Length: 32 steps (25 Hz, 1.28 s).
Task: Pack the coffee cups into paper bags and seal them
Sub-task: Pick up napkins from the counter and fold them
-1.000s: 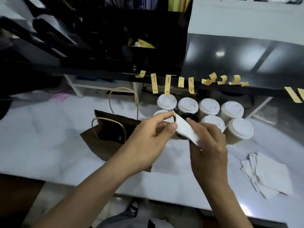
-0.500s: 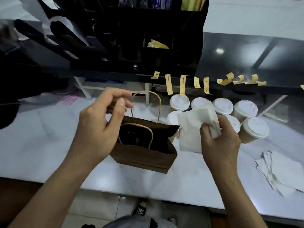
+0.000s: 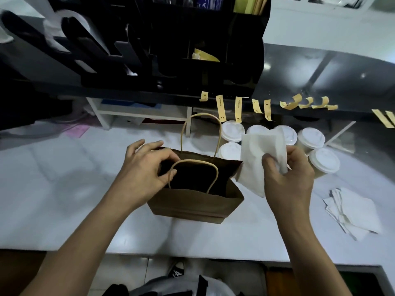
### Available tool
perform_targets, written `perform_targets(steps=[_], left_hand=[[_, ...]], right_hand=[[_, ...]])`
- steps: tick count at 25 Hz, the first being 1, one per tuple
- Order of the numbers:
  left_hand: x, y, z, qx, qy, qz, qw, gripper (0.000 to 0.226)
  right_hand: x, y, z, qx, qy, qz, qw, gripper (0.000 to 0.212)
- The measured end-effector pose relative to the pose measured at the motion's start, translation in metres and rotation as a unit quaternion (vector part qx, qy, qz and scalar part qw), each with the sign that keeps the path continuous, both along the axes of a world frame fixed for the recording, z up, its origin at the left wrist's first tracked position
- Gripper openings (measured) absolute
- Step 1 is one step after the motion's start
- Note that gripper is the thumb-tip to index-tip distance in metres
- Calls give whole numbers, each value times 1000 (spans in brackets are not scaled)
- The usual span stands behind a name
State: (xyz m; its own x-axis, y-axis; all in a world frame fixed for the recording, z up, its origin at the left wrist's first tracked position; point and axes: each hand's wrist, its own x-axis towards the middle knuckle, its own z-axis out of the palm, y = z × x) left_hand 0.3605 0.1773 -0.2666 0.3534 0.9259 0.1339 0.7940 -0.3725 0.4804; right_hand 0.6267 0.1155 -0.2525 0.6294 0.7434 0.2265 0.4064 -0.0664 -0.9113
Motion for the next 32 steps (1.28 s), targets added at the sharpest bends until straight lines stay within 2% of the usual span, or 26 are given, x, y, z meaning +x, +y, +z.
perform_targets(steps=[5, 9, 11, 13, 15, 18, 20, 23, 25, 26, 29, 32], left_hand=[[-7, 5, -8, -26, 86, -89, 992, 66], [-9, 7, -12, -33, 105, -98, 989, 96], [-8, 7, -13, -38, 85, -99, 991, 106], [-6, 7, -13, -44, 59, -96, 993, 114], [-5, 7, -13, -49, 41, -93, 994, 118], [-6, 6, -13, -57, 22, -95, 994, 122], [-7, 6, -14, -57, 23, -97, 993, 120], [-8, 5, -14, -61, 29, -94, 993, 117], [-9, 5, -14, -62, 27, -89, 994, 114], [-8, 5, -14, -60, 28, -90, 994, 112], [-10, 3, -13, -60, 17, -84, 995, 102], [-12, 1, -11, -40, -16, -55, 998, 82]], right_hand=[[-23, 0, -2, 20, -16, 14, 1000, 16], [-44, 1, -7, 45, -143, 122, 981, 22], [-51, 6, -10, 23, -251, 202, 946, 22], [-55, 16, -11, -14, -383, 275, 882, 27], [-60, 30, -12, -53, -460, 363, 809, 29], [-65, 48, -16, -160, -487, 444, 735, 19], [-65, 52, -21, -217, -498, 454, 707, 19], [-67, 50, -23, -263, -499, 457, 687, 28], [-65, 49, -17, -278, -489, 466, 683, 36], [-61, 47, -11, -285, -470, 468, 693, 40], [-46, 34, 8, -271, -357, 443, 776, 46], [-26, 22, 13, -180, -323, 360, 856, 27]])
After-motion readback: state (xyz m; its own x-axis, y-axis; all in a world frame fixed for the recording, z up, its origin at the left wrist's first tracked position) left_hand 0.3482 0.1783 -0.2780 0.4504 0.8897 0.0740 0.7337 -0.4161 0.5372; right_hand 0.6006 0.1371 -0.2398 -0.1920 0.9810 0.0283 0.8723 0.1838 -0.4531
